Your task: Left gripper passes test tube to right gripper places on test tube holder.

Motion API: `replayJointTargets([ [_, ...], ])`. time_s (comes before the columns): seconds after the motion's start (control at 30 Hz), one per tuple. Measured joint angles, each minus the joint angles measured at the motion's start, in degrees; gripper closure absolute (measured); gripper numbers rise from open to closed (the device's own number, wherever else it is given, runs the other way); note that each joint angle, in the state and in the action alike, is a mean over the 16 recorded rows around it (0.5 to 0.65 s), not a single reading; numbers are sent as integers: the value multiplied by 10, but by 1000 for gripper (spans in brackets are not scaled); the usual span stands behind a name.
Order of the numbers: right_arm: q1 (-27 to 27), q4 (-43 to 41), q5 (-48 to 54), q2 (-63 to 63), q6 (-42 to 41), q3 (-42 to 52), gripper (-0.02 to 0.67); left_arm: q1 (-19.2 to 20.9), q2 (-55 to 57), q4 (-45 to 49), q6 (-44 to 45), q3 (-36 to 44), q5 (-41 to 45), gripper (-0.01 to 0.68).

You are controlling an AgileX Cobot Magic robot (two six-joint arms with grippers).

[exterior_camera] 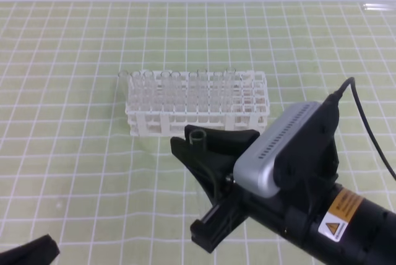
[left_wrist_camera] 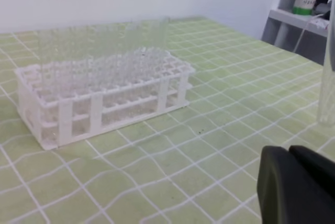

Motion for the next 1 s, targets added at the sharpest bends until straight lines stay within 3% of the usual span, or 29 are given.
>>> replayJointTargets([
  [0.5,-13,24,-14,0,-28,0,554,0,-30,-13,-56,87,-24,675],
  [1.0,-43,51,-32,-1,-64,0,554,0,-31,-20,-89,90,-3,675],
])
